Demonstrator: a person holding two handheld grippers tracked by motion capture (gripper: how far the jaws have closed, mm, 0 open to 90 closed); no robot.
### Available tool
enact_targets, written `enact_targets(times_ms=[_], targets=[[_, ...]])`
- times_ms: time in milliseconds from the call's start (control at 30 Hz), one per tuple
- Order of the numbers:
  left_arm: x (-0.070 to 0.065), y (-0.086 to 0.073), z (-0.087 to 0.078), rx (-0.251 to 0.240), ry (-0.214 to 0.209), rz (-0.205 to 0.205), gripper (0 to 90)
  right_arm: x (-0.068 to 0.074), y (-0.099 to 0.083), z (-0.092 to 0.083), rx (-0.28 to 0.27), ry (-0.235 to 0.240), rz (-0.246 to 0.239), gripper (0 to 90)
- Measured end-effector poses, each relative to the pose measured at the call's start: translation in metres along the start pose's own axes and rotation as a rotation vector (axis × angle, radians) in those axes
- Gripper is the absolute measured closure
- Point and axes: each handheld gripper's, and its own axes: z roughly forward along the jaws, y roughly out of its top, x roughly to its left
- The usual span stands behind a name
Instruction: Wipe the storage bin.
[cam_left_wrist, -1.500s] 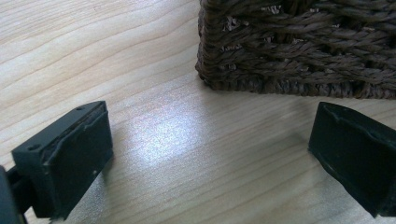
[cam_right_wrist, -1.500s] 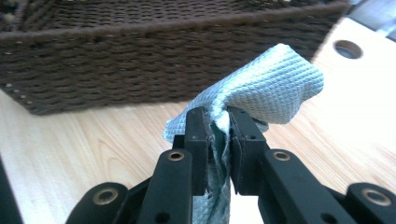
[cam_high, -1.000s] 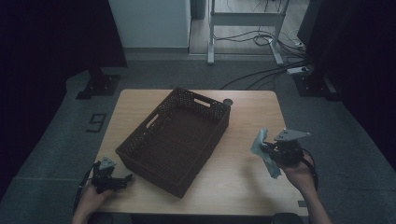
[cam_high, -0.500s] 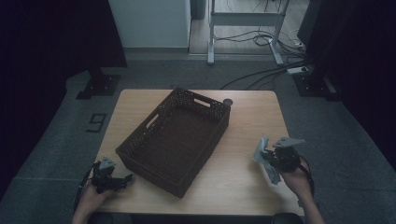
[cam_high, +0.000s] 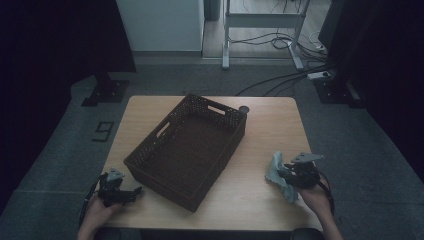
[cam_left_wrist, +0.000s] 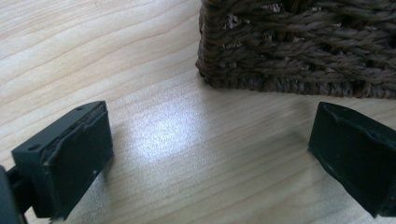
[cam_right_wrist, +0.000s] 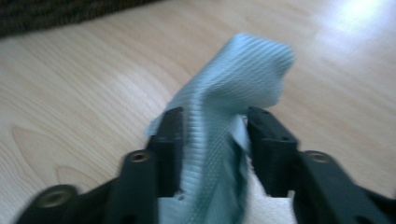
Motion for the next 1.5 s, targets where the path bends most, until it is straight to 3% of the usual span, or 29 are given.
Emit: enact_targets(times_ms=[133, 200, 400, 500, 700, 867, 1167, 1500], targets=[[-0.001, 0.001, -0.002, 0.024, -0.002, 0.002, 0.0, 0.0, 0.007, -0.012, -0.034, -0.01, -0.002, 39.0], [-0.001, 0.001, -0.003, 0.032, -0.004, 0.004, 1.2, 0.001, 0.01, -0.017, -0.044, -0.016, -0.011, 35.5], [-0.002, 0.004, -0.009, 0.042, -0.029, -0.006, 4.2, 0.018, 0.023, -0.028, -0.081, -0.001, -0.055, 33.5], [-0.004, 0.008, -0.015, 0.017, -0.03, 0.005, 4.0, 0.03, 0.028, -0.027, -0.09, 0.026, -0.074, 33.6], [-0.01, 0.012, -0.024, -0.04, -0.037, 0.005, 4.7, 0.056, 0.035, -0.009, -0.092, 0.129, -0.105, 38.4], [-0.019, 0.016, -0.024, -0.041, -0.025, 0.029, 5.4, 0.082, 0.041, 0.012, -0.08, 0.228, -0.142, 49.8], [-0.019, 0.03, -0.015, -0.059, 0.029, -0.004, 6.2, 0.134, 0.062, 0.04, -0.066, 0.347, -0.249, 58.4], [-0.002, 0.046, -0.002, -0.055, 0.097, -0.036, 6.5, 0.175, 0.08, 0.069, -0.041, 0.405, -0.319, 63.5]])
